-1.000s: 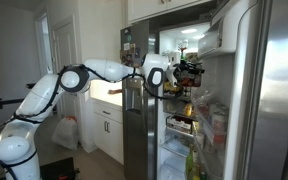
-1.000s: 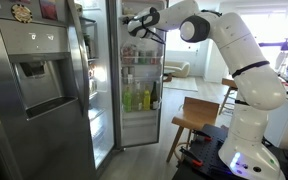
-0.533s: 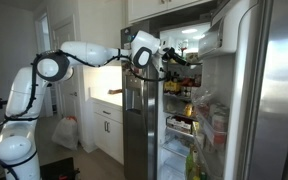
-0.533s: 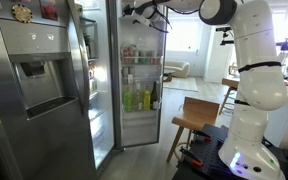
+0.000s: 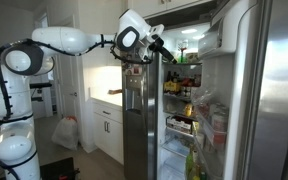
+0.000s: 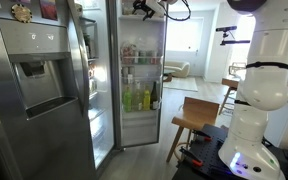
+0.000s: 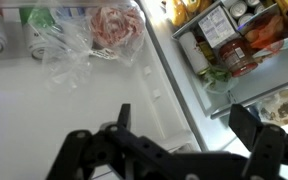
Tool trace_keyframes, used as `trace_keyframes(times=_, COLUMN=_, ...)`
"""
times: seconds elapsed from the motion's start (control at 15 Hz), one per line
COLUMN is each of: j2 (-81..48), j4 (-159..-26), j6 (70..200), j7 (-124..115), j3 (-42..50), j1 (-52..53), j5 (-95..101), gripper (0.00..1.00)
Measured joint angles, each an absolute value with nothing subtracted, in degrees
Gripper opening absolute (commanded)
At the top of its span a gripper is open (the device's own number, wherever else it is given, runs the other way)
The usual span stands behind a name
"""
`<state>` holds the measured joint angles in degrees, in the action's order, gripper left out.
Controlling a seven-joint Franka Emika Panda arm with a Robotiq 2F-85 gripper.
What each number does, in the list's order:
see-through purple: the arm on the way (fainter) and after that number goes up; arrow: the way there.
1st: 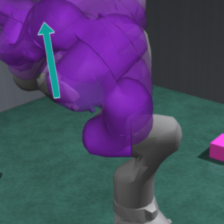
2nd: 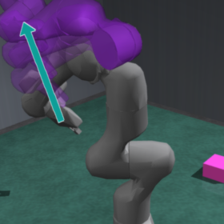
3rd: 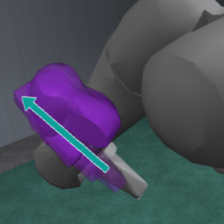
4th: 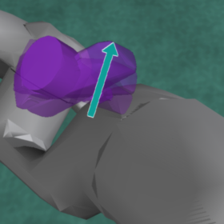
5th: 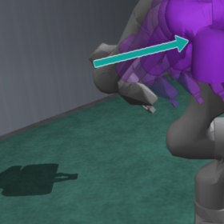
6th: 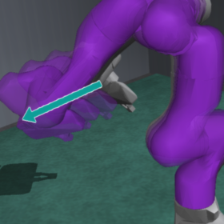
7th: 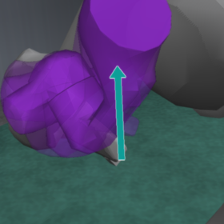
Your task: Pick up the plastic bag from the brown chair and put it in the door of the fridge.
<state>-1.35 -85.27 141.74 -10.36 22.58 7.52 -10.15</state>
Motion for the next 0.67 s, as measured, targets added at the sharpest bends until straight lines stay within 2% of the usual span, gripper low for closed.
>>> trace_keyframes(times=0.67, j2=1.80, j4=-87.48, j6=138.93, j7=-10.39, j3=22.51, j1=7.52, j5=-9.08, gripper=1.00)
